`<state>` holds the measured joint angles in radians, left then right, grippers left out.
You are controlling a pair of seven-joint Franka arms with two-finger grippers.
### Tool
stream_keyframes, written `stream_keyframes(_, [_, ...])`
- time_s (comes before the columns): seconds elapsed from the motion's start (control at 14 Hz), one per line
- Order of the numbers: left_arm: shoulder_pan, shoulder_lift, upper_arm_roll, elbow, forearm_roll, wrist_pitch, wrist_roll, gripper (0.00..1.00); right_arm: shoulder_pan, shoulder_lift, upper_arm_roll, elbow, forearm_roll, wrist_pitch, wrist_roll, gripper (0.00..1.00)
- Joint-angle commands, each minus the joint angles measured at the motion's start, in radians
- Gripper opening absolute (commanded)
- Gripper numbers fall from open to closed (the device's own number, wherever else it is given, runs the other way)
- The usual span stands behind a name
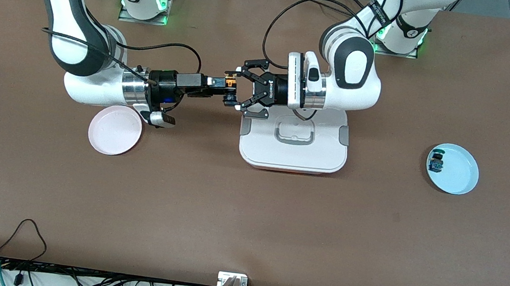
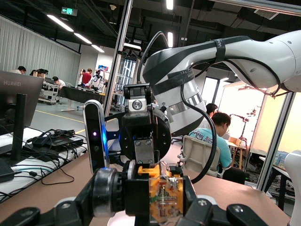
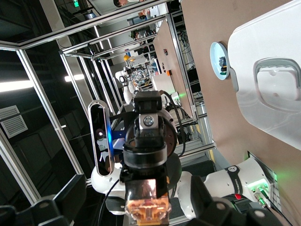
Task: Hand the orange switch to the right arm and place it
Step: 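Close the right gripper on the switch held by the left gripper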
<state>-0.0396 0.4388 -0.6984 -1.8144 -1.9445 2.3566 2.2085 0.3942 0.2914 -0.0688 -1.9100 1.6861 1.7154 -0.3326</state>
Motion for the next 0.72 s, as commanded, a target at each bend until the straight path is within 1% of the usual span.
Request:
stream_keyframes(0.0, [-0.006,0.006,-0.004,0.017,-0.036,0.013,0.036,0.02,0.0,-0.024,0.001,-0.026,0.007,-0.01,-0.019,0.96])
stream_keyframes(0.21, [-0.006,0.006,-0.004,0.017,-0.036,0.013,0.036,0.02,0.0,-0.024,0.001,-0.026,0.007,-0.01,-0.023,0.9])
stream_keyframes(0.29, [-0.006,0.006,-0.004,0.017,-0.036,0.013,0.036,0.03,0.0,-0.024,0.001,-0.026,0.007,-0.008,-0.031,0.85])
stream_keyframes(0.43, [-0.006,0.006,-0.004,0.017,-0.036,0.013,0.036,0.03,0.002,-0.024,0.0,-0.026,0.007,-0.008,-0.052,0.72])
stream_keyframes(0.5, [-0.006,0.006,-0.004,0.017,-0.036,0.013,0.036,0.03,0.005,-0.024,0.0,-0.026,0.007,-0.005,-0.054,0.38])
stream_keyframes(0.57, [-0.005,0.006,-0.004,0.017,-0.036,0.013,0.036,0.03,0.005,-0.026,0.0,-0.024,0.007,0.001,-0.055,0.29])
stream_keyframes(0.64, [-0.005,0.006,-0.004,0.017,-0.036,0.013,0.034,0.03,0.005,-0.026,0.0,-0.023,0.007,-0.002,-0.059,0.15])
